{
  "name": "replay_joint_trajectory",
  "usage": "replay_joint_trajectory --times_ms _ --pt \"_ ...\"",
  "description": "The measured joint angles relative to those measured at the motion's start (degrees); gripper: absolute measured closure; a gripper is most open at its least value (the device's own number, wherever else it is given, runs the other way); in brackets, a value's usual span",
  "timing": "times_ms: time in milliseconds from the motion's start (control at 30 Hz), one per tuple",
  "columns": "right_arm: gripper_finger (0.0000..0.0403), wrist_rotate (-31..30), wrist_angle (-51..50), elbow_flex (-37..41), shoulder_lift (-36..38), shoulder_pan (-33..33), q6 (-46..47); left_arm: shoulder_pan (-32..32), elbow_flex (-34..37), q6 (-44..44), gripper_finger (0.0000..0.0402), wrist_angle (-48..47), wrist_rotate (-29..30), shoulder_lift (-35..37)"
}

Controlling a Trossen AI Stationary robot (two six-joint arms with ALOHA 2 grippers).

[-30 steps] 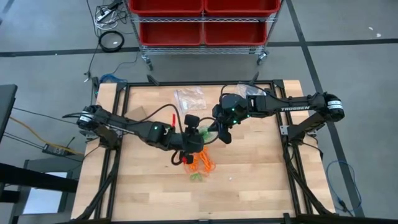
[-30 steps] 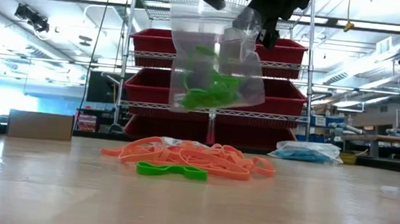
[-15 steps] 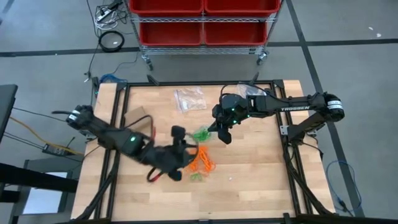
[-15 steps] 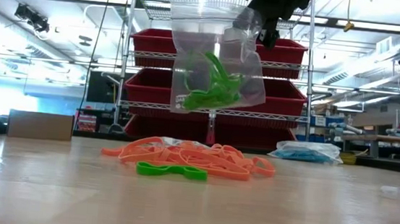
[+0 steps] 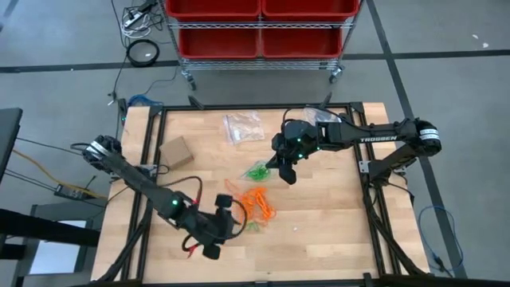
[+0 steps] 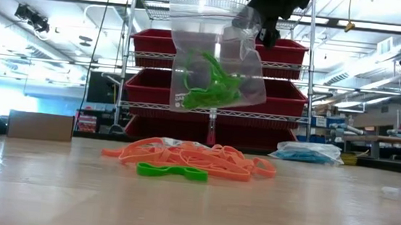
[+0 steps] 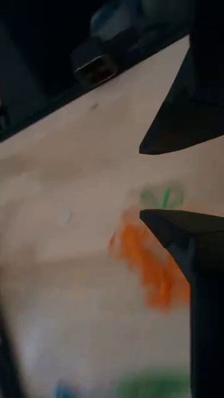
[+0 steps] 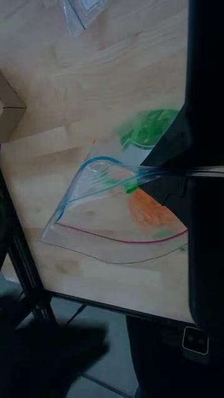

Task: Sort rubber bands
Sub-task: Put the green rubber band into the transparent zip bag

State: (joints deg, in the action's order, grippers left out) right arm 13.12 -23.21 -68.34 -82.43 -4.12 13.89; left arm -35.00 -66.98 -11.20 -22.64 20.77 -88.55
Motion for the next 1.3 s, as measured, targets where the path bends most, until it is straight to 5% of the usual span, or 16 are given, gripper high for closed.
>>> replay_joint_trajectory --times_ms 233,367,800,1300 --pt "0.0403 0.1 0.0 0.0 0.0 0.0 0.0 1.6 28.4 -11.0 0.0239 36.0 -6.4 0.0" --pt "0.0403 0.1 0.3 0.0 0.0 -0.6 -0.2 2.1 37.2 -12.8 0.0239 53.0 -7.3 -2.4" --pt "0.0403 0.6 0.6 0.0 0.0 -1.9 -0.5 5.8 28.0 -8.3 0.0239 54.4 -10.2 -20.5" --pt "0.0403 1.4 0.7 0.0 0.0 -1.0 -0.9 9.6 24.9 -8.7 0.0239 48.7 -9.9 -21.3"
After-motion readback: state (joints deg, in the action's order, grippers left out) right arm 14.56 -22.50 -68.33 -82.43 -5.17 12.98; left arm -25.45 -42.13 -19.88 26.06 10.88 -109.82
